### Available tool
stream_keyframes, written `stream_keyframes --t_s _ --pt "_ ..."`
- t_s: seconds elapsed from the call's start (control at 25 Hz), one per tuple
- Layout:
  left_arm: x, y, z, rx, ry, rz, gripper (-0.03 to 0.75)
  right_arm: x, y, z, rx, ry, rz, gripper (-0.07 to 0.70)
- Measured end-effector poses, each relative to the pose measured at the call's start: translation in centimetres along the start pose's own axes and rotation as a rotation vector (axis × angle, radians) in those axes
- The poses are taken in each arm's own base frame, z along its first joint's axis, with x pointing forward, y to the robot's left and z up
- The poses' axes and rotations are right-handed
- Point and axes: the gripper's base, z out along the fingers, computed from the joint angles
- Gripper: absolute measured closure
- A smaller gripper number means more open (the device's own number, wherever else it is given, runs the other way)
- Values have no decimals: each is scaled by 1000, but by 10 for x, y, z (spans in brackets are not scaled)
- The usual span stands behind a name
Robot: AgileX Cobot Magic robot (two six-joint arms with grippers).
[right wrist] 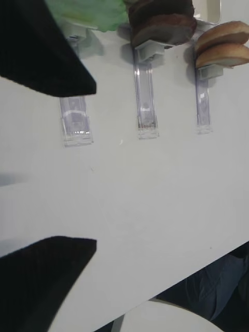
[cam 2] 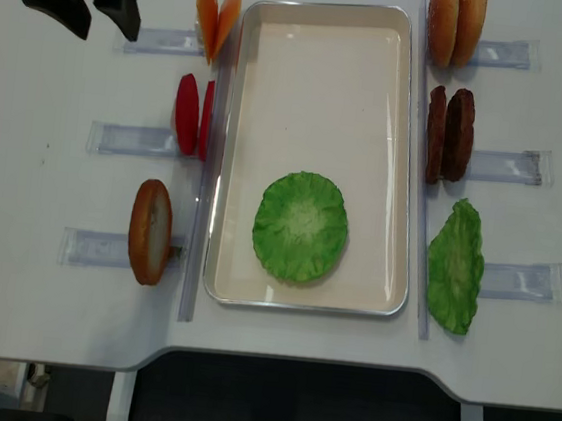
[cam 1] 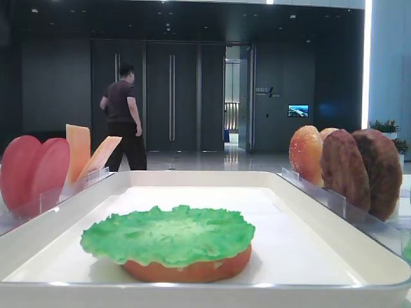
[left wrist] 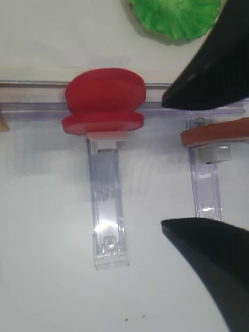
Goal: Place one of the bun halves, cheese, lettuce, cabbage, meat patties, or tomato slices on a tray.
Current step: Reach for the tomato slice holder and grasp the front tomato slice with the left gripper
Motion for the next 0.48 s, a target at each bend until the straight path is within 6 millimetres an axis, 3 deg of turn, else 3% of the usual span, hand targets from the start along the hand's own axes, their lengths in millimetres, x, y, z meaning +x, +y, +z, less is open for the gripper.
stream_keyframes --t_s 0.48 --pt "9 -45 4 -36 -1 -25 220 0 0 0 0 0 0 94"
